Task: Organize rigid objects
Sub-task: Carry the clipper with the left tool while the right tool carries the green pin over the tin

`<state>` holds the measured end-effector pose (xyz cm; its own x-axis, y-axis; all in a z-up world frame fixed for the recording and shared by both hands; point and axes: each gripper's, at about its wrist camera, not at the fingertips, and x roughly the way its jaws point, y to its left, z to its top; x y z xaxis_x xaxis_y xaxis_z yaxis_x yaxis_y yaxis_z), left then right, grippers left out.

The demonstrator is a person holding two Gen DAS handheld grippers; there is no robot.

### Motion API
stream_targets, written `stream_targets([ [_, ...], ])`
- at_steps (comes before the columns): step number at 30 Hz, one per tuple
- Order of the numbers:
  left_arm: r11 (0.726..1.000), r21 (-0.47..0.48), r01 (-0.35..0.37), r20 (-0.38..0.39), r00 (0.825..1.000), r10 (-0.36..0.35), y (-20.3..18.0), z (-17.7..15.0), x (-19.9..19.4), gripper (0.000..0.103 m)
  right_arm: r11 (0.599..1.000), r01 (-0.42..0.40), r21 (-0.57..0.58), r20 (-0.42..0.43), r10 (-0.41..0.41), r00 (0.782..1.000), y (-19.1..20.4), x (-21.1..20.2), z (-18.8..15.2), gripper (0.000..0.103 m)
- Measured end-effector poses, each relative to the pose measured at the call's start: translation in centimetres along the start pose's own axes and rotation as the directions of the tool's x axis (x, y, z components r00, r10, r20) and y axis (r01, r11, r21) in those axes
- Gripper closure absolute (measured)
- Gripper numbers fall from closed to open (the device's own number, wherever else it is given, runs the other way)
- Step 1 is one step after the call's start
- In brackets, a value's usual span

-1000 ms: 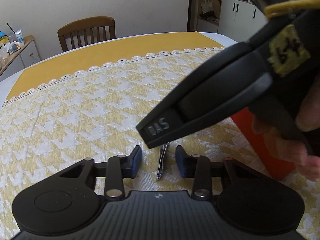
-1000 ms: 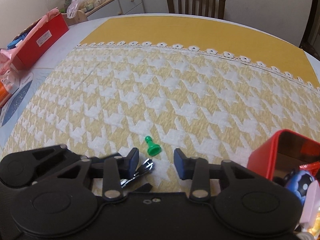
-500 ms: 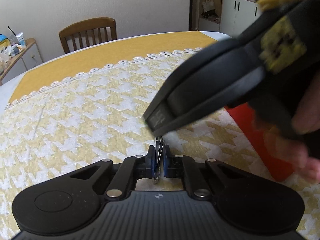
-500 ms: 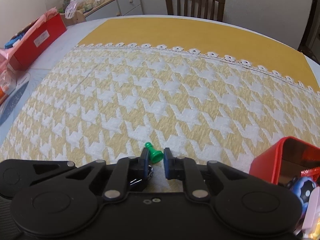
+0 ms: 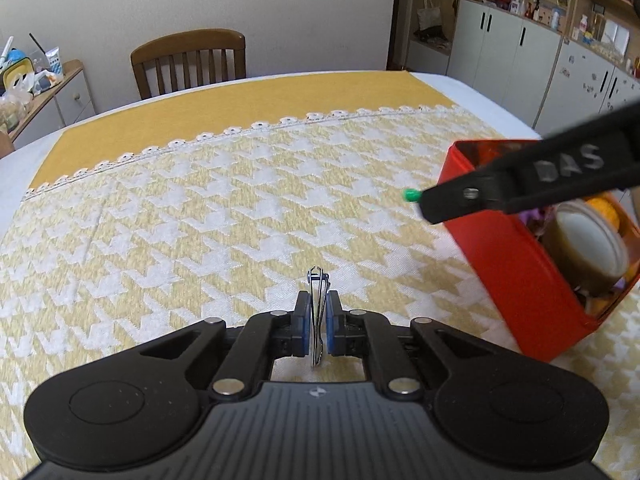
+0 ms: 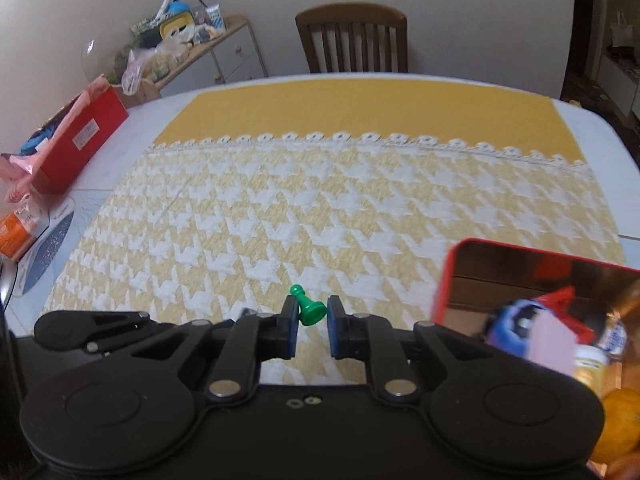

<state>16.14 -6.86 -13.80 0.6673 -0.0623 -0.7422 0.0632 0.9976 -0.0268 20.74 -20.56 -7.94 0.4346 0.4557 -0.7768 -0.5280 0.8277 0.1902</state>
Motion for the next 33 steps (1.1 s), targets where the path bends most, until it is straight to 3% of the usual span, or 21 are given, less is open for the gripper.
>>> stream_targets([
  [6, 0.999, -0.043, 0.027, 0.007, 1.000, -0.027, -0.1, 0.3, -2.0, 0.098, 1.000, 0.019, 0.022, 0.039, -0.020, 0.999, -1.3, -3.0, -0.7, 0.089],
  [12, 0.999, -0.018, 0.036, 0.041, 0.999, -0.035, -1.1, 0.8, -4.0, 0.098, 0.999, 0.029, 0.025, 0.081, -0.031, 0.996, -2.2, -5.8, -1.6, 0.089],
  [21, 0.999, 0.010, 0.046, -0.004, 0.999, -0.046, -1.2, 0.8, -2.1, 0.097, 0.998, 0.061, -0.003, 0.115, -0.060, 0.992, -3.2, -8.6, -3.4, 0.089],
  [24, 0.999, 0.023, 0.034, -0.028, 0.999, -0.034, -1.2, 0.8, -0.7, 0.094, 0.998, 0.063, 0.027, 0.118, -0.066, 0.991, -4.0, -9.3, -4.0, 0.089],
  [31, 0.999, 0.030, 0.040, -0.065, 0.997, -0.038, -0.8, 0.8, 2.6, 0.073, 0.993, 0.082, 0.083, 0.114, -0.091, 0.989, -5.5, -10.2, -5.3, 0.089],
  [33, 0.999, 0.023, 0.045, -0.068, 0.997, -0.043, -0.6, 0.9, 3.2, 0.072, 0.992, 0.089, 0.092, 0.112, -0.100, 0.989, -5.6, -10.4, -5.5, 0.089],
])
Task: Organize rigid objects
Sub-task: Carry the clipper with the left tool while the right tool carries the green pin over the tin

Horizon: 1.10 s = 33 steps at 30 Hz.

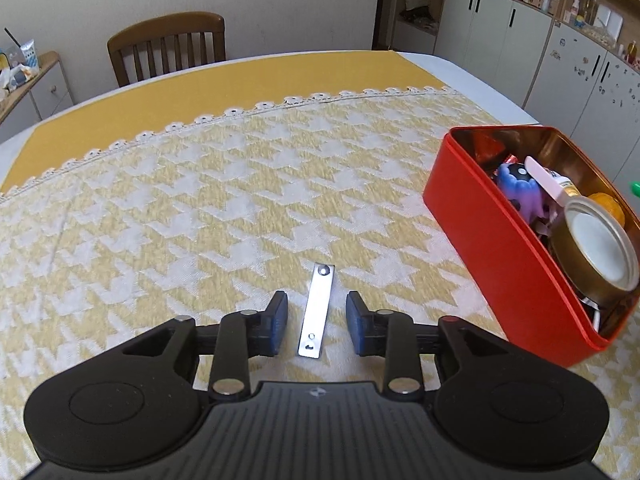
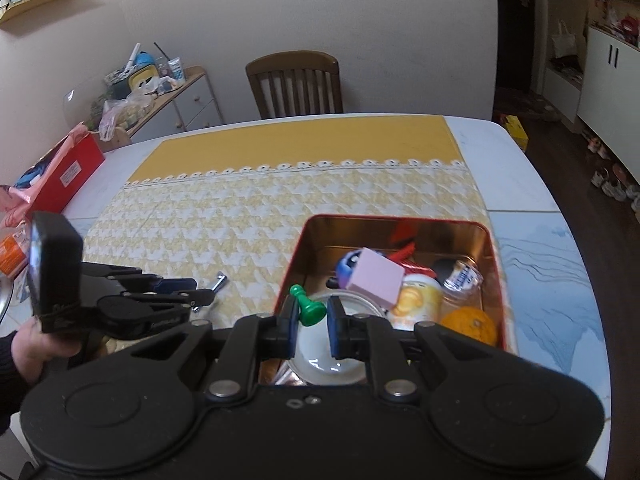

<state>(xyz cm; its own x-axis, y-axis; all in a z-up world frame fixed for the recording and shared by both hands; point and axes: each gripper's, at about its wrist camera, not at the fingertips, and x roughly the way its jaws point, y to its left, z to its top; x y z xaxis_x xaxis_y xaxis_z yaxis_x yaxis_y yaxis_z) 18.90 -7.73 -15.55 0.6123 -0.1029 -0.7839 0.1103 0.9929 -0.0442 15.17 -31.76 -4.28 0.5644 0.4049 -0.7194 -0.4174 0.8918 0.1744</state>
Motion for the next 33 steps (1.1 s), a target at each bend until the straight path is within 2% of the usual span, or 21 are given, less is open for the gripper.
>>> stream_targets([
  [9, 1.000, 0.009, 0.002, 0.023, 1.000, -0.002, -0.1, 0.9, 0.9, 0.073, 0.999, 0.027, 0.026, -0.009, -0.027, 1.000, -0.7, -0.2, -0.6, 0.089],
  [11, 1.000, 0.023, -0.004, 0.030, 1.000, 0.003, -0.3, 0.7, 0.9, 0.085, 0.999, 0.030, 0.029, -0.010, -0.030, 1.000, -0.8, -0.1, -0.7, 0.089],
  [13, 0.999, 0.036, -0.008, 0.033, 0.999, 0.007, -0.4, 0.6, 0.8, 0.090, 0.999, 0.031, 0.030, -0.011, -0.031, 0.999, -0.8, -0.1, -0.8, 0.089],
  [18, 0.999, 0.043, -0.022, 0.035, 0.999, 0.020, -0.6, 0.5, 0.5, 0.092, 0.998, 0.038, 0.040, -0.011, -0.038, 0.999, -1.1, -0.1, -1.0, 0.089],
  [33, 0.998, -0.046, 0.049, 0.132, 0.990, -0.043, -0.9, -0.3, -7.4, 0.092, 0.997, 0.056, 0.051, 0.027, -0.057, 0.998, -2.4, -1.7, -1.5, 0.089],
])
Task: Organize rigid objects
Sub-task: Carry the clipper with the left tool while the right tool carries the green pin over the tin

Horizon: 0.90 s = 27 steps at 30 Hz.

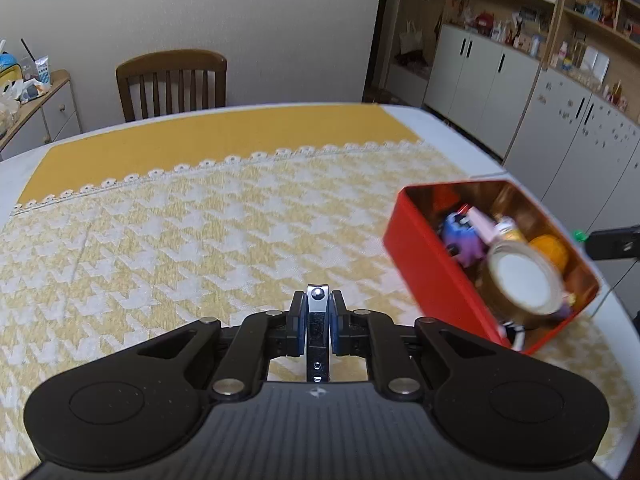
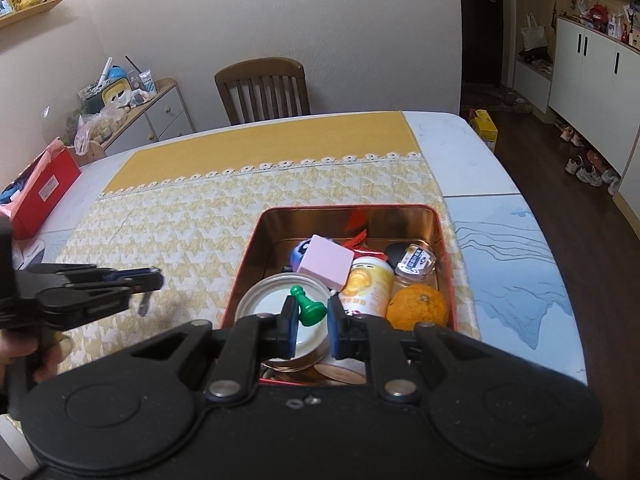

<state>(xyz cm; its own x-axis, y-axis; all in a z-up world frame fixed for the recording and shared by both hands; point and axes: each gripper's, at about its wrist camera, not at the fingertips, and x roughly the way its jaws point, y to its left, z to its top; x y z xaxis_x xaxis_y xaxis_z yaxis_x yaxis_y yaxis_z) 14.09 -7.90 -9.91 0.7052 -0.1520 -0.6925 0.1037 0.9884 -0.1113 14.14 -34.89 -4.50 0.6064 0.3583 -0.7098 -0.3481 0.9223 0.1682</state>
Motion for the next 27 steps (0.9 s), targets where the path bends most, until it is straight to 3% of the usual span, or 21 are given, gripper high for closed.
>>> stream_targets([
  [12, 0.997, -0.008, 0.079, 0.009, 0.997, -0.079, -3.5, 2.6, -2.8, 0.092, 0.999, 0.035, -0.013, 0.026, -0.035, 0.999, -1.3, -1.1, -0.4, 0.089],
  [27, 0.987, 0.070, 0.147, -0.055, 0.988, -0.144, -9.7, 6.6, 2.4, 0.092, 0.996, 0.088, 0.010, 0.011, -0.088, 0.996, -3.7, -0.9, -1.6, 0.089],
])
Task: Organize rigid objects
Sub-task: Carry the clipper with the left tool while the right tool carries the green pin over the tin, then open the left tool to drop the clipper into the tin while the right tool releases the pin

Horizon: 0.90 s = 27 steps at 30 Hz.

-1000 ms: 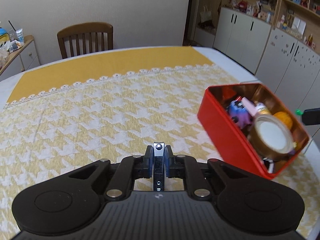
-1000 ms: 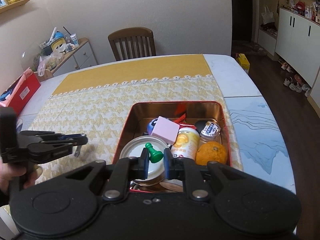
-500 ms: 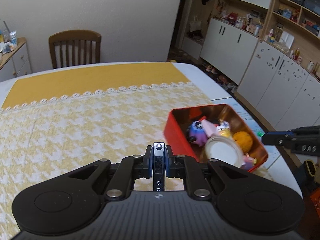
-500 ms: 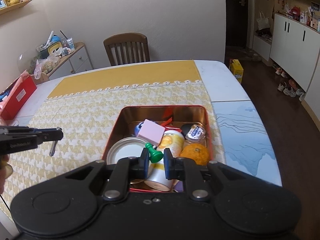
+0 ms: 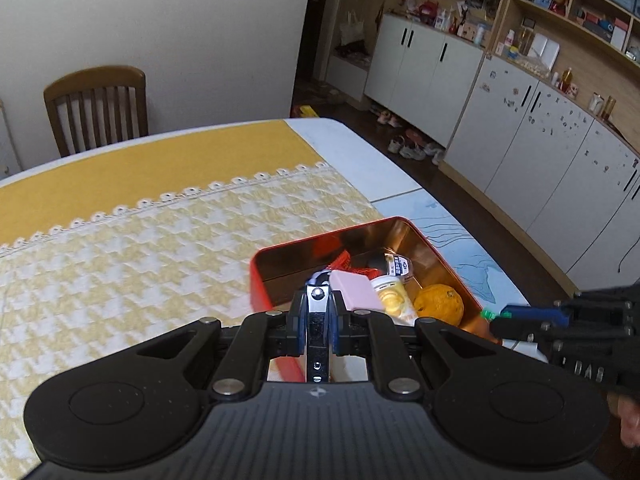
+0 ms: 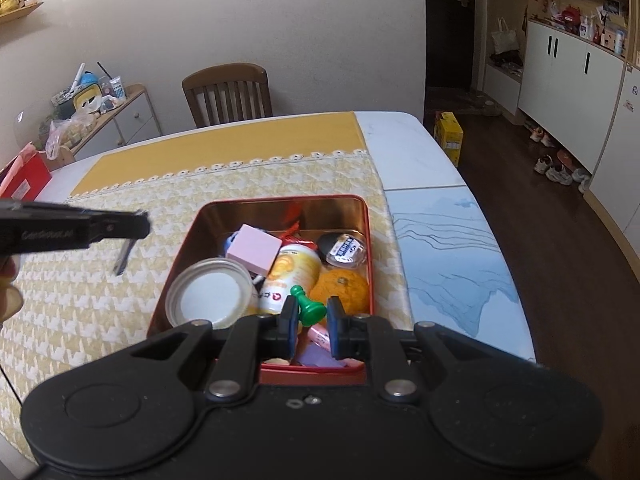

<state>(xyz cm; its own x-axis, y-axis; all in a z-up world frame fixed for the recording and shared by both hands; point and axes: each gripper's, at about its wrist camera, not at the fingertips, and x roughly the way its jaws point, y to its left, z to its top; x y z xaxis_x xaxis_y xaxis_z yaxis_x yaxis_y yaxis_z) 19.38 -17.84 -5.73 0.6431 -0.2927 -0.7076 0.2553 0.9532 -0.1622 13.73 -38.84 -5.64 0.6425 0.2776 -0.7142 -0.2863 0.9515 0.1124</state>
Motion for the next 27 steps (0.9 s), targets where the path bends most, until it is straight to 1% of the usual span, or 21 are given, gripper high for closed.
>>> stream_targets([
  [3, 1.000, 0.025, -0.014, -0.018, 1.000, 0.015, -0.5, 0.6, 1.5, 0.092, 1.000, 0.003, -0.015, -0.015, -0.004, 1.000, 0.1, 0.8, -0.2, 0.089],
  [5, 0.998, 0.043, -0.036, -0.035, 0.999, 0.037, -0.8, 0.8, 2.7, 0.092, 1.000, 0.003, -0.024, -0.024, -0.004, 1.000, 0.2, 1.3, -0.2, 0.089],
  [7, 0.997, 0.045, -0.055, -0.053, 0.997, 0.058, -0.8, 0.9, 3.8, 0.092, 0.999, 0.007, -0.035, -0.034, -0.008, 0.999, 0.3, 1.8, -0.2, 0.089],
  [10, 0.997, 0.035, -0.066, -0.074, 0.995, 0.069, -0.7, 0.8, 4.9, 0.092, 0.999, 0.006, -0.048, -0.046, -0.008, 0.999, 0.4, 2.5, -0.3, 0.089],
  [13, 0.998, 0.012, -0.066, -0.101, 0.993, 0.066, -0.3, 0.5, 5.7, 0.092, 0.998, 0.010, -0.061, -0.057, -0.014, 0.998, 0.7, 3.1, -0.5, 0.089],
  [17, 0.997, 0.005, -0.073, -0.121, 0.990, 0.073, -0.2, -0.2, 6.4, 0.092, 0.997, 0.018, -0.070, -0.076, -0.023, 0.997, 0.6, 3.8, -0.8, 0.089],
  [22, 0.997, -0.026, -0.071, -0.146, 0.987, 0.066, 0.4, -0.7, 7.0, 0.092, 0.996, 0.025, -0.082, -0.087, -0.033, 0.996, 0.9, 4.4, -1.0, 0.089],
  [27, 0.998, -0.019, -0.058, -0.147, 0.988, 0.055, 0.2, -0.7, 7.1, 0.092, 0.996, 0.032, -0.085, -0.093, -0.040, 0.995, 0.9, 4.6, -1.3, 0.085],
])
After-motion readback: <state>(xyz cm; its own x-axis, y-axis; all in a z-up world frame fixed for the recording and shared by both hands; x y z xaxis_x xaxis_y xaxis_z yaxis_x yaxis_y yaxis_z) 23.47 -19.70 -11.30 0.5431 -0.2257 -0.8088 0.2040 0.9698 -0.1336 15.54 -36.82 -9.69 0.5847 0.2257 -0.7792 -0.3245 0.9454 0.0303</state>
